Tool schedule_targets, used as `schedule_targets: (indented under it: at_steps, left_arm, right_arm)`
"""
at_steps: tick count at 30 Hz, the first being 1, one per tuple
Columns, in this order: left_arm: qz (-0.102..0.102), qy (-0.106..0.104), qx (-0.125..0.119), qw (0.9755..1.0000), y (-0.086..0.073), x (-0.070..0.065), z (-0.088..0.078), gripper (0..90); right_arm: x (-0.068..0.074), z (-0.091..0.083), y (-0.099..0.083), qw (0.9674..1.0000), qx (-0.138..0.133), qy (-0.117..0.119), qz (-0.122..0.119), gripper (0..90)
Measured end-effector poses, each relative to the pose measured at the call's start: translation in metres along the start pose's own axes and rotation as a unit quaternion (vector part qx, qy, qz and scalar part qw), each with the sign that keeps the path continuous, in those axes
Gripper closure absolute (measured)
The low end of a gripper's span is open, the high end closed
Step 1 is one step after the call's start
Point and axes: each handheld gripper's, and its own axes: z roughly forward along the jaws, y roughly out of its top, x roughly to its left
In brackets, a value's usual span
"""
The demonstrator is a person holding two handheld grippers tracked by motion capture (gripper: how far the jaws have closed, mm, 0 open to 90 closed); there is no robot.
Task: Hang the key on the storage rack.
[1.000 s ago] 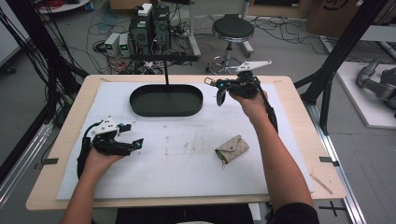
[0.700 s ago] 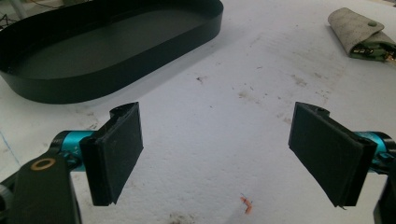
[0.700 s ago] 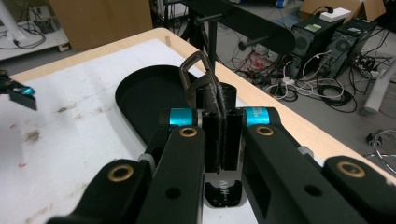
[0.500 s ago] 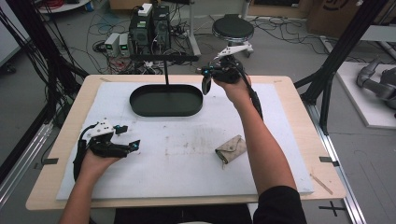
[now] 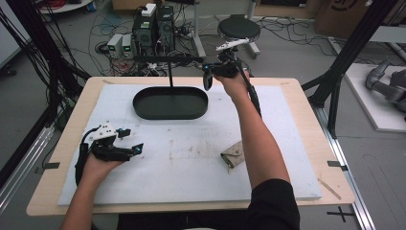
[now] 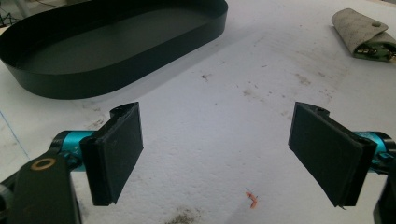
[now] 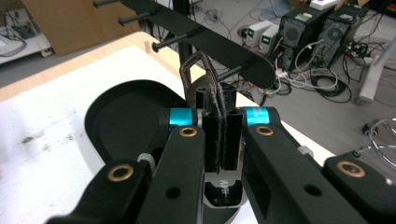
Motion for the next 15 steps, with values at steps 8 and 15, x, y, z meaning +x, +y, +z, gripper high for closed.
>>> schedule_targets:
  at_steps: [8, 15]
  left_arm:
    - [0.001, 0.000, 0.003, 1.0000, -0.0011, 0.0002, 0.0005, 17.7]
    - [-0.001, 0.002, 0.001, 1.0000, -0.0015, 0.0005, -0.0001, 17.9]
  right_arm:
    - [-0.0077, 0.0077, -0.0081, 0.9998, 0.005, -0.007, 0.020, 90.0]
    - [-0.0069, 0.0091, -0.0082, 0.9993, 0.005, -0.033, 0.015, 87.0]
